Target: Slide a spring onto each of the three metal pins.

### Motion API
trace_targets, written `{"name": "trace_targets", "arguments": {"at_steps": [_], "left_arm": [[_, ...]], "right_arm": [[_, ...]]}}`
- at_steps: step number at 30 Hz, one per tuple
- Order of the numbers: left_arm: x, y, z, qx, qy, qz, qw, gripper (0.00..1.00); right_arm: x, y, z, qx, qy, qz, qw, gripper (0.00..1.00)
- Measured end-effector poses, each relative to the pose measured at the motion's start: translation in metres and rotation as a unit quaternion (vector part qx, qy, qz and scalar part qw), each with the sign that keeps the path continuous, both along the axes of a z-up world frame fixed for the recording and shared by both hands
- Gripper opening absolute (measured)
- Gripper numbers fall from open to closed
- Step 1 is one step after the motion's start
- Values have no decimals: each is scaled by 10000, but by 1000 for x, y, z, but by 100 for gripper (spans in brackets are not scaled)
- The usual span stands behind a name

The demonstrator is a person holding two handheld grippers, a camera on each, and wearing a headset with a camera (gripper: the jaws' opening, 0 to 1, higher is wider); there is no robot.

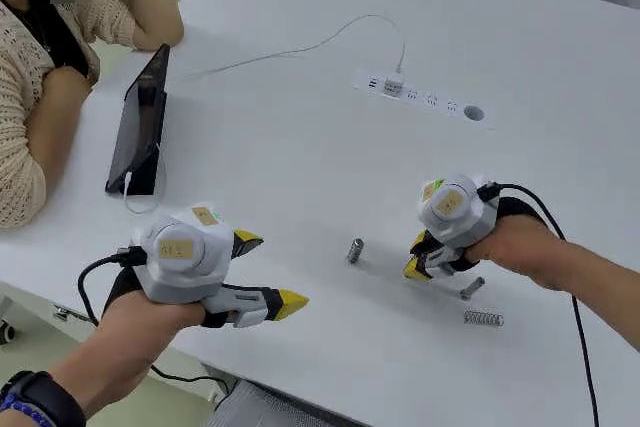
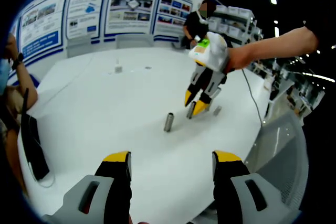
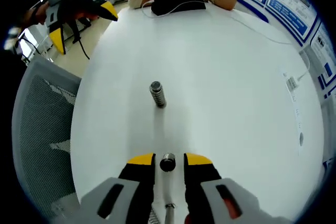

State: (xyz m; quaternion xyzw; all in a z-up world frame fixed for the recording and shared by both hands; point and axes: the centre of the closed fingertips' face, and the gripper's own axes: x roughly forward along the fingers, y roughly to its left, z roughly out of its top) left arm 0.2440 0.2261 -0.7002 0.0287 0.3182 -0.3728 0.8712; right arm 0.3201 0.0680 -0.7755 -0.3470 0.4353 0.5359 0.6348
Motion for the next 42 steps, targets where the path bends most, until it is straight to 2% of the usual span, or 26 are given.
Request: {"name": "trace_targets", "arguments": {"at_steps": [5, 9, 11, 12, 14, 21, 27, 30, 34, 42], "left_arm": [[-1, -3, 1, -21, -13, -21, 10000, 64], [-2, -7, 2, -48, -22, -45, 10000, 64], [-3, -9, 3, -56, -25, -62, 10000, 64], [-3, -9, 3, -63, -26, -67, 10000, 64], [-4, -10, 4, -81, -24, -70, 9999, 64], [-3, -13, 8, -113, -48, -110, 9999, 64], [-1, -16, 11, -125, -66, -144, 9998, 64], [0, -18, 13, -137, -71, -148, 9998, 64], [2, -21, 12, -156, -64, -168, 9997, 64], [3, -33, 12, -145, -66, -309, 9994, 65]], "right_arm": [[4, -6, 9, 126, -80, -247, 9996, 30], [6, -9, 18, 364, -81, -606, 9975, 36], [3, -9, 23, 578, -40, -752, 9955, 39], [4, -8, 26, 726, -84, -884, 9934, 39], [3, -11, 28, 805, -83, -1093, 9907, 40], [6, -21, 36, 1129, -313, -1651, 9793, 42], [4, -29, 47, 1470, -441, -2092, 9658, 43], [2, -37, 48, 1449, -505, -2202, 9633, 45], [-3, -47, 53, 1554, -579, -2435, 9556, 47], [-16, -73, 62, 1819, -719, -2935, 9357, 50]]}}
